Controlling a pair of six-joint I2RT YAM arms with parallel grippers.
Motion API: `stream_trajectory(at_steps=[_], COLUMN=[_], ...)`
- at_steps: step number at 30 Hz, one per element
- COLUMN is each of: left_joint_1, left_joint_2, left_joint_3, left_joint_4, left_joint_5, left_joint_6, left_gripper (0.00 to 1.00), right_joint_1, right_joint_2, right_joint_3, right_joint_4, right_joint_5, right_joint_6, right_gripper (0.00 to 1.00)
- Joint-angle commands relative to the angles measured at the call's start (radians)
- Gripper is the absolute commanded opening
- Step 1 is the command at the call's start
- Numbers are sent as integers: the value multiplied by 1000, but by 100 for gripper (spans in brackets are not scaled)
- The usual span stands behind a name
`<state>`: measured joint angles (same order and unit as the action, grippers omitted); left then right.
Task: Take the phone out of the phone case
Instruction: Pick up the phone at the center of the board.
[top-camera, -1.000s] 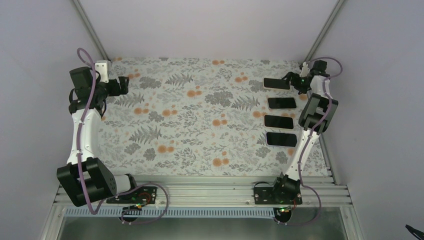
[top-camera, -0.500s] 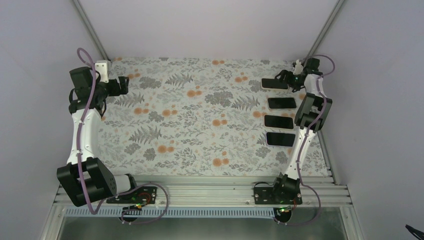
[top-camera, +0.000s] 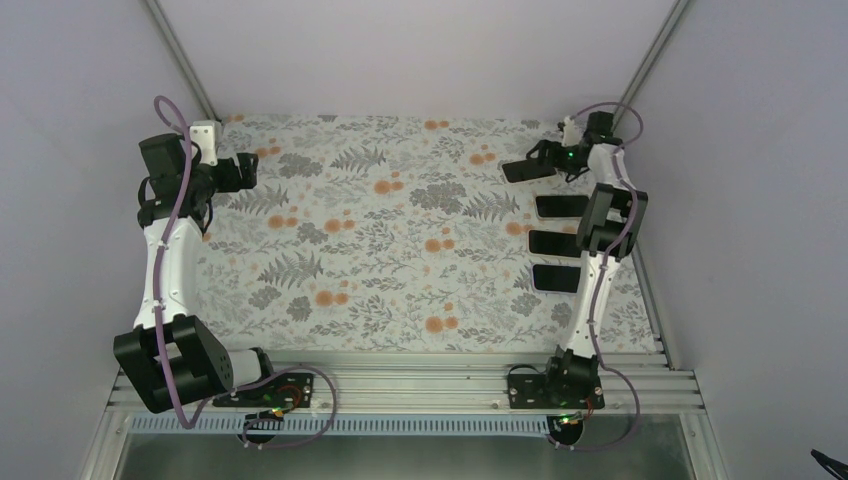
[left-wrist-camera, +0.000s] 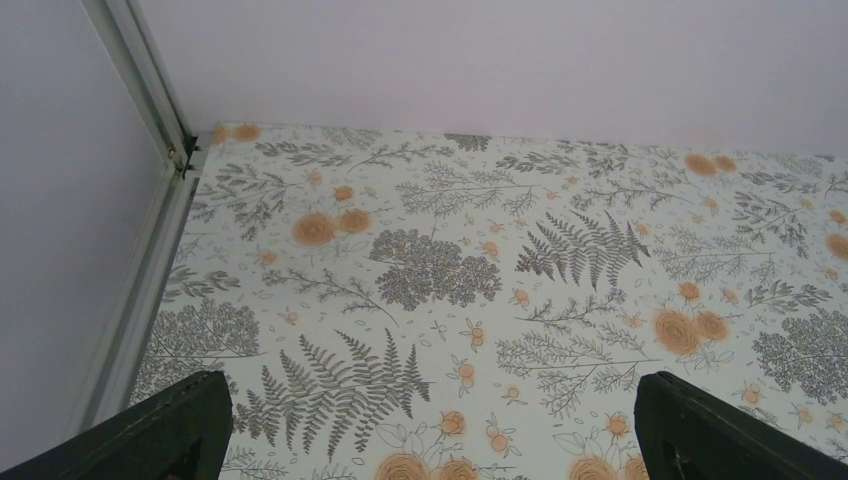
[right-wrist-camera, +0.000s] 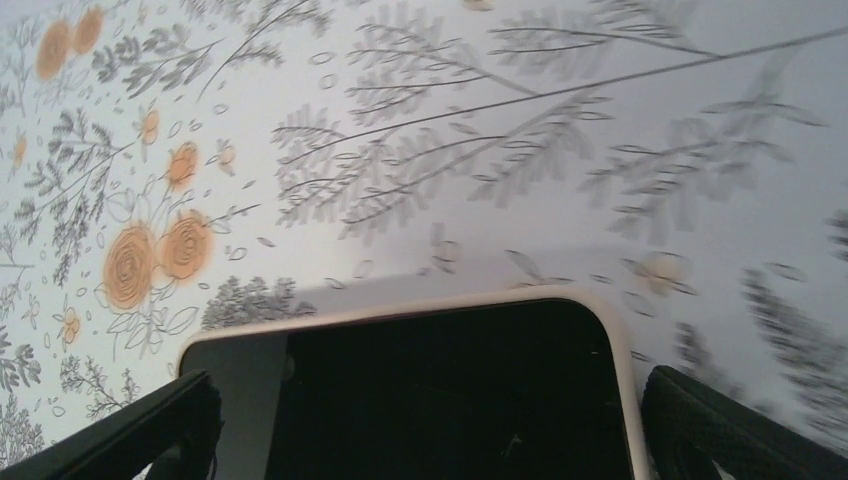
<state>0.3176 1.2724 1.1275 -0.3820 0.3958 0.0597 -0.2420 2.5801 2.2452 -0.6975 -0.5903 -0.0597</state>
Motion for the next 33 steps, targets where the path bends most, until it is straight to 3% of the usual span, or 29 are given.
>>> stream_trajectory(at_steps=[1,12,24,33], left_joint_1=[-3,-3,-3,-2], left_joint_2=[12,12,-9,-23], left_joint_3=[27,28,7,-3], left_joint_4=[5,2,7,5], left_joint_5=[12,9,13,10], left_joint_6=[1,4,9,15], left_gripper=[100,100,100,100], right_joint_1=[72,157,265,418], right_joint_2=[40,-20,-137,-188], right_joint_3=[24,-120,-347,-459], right_joint_4=[-42,-78,-62,-38], right_joint_5=[22,1,-126,-121], right_joint_6=[-66,-103,-182,-230], right_gripper=[100,84,81,82])
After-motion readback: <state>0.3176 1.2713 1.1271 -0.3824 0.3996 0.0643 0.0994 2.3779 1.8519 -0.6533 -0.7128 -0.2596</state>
